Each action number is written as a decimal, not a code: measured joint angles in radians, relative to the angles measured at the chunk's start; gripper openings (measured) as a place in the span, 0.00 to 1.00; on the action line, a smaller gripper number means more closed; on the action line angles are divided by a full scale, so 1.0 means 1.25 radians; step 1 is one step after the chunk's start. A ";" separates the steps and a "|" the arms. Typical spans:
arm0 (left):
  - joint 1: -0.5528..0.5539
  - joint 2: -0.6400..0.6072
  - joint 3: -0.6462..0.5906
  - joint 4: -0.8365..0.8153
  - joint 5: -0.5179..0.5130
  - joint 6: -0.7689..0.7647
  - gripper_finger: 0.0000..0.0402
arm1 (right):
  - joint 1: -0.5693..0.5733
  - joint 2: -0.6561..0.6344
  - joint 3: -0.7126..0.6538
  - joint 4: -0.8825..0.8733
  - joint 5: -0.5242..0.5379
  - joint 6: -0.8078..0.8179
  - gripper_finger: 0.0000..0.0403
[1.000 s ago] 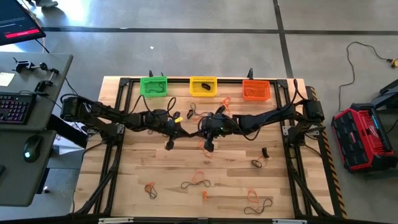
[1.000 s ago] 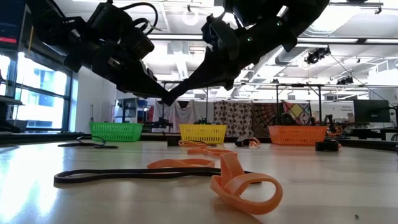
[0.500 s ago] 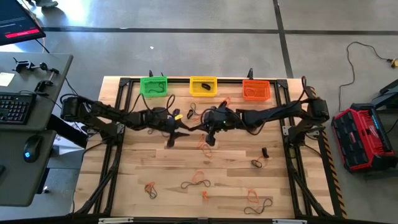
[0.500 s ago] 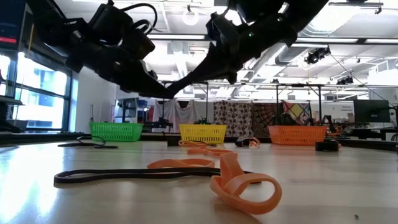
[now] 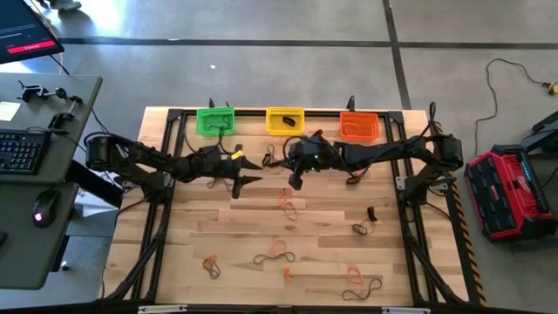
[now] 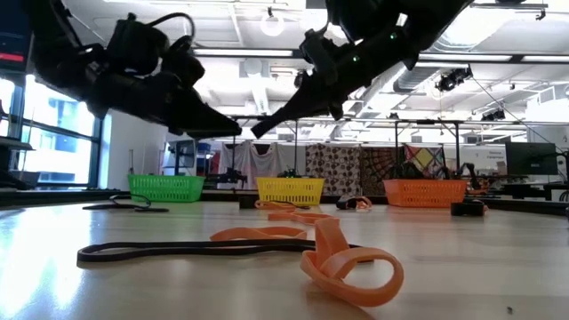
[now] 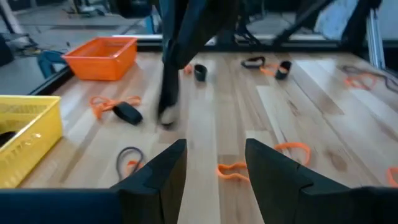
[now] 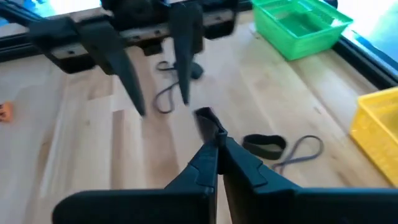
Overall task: Sort rubber bands into baskets
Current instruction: Put the black rubber band into the yellow bin
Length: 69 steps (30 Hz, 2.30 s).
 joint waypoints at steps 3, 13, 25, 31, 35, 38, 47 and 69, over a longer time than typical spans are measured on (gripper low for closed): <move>0.005 0.000 -0.022 0.023 -0.001 -0.008 0.39 | -0.036 0.000 0.000 0.003 0.013 -0.005 0.00; 0.005 0.000 -0.031 0.067 0.006 0.006 0.39 | -0.192 0.000 0.011 -0.002 0.048 -0.028 0.00; 0.005 0.000 -0.031 0.090 0.021 -0.028 0.39 | -0.330 0.162 0.316 -0.273 -0.106 0.094 0.00; 0.005 0.000 -0.031 0.090 0.021 -0.010 0.39 | -0.367 0.250 0.374 -0.333 -0.142 0.157 0.00; 0.005 0.000 -0.031 0.090 0.021 0.007 0.39 | -0.373 0.285 0.374 -0.335 -0.141 0.171 0.00; 0.005 0.000 -0.031 0.090 0.018 0.008 0.39 | -0.372 0.292 0.374 -0.339 -0.142 0.164 0.00; 0.005 0.000 -0.031 0.090 0.015 0.007 0.39 | -0.376 0.292 0.373 -0.347 -0.122 0.163 0.00; 0.005 0.000 -0.030 0.091 0.014 0.000 0.39 | -0.352 0.341 0.557 -0.528 -0.111 0.099 0.00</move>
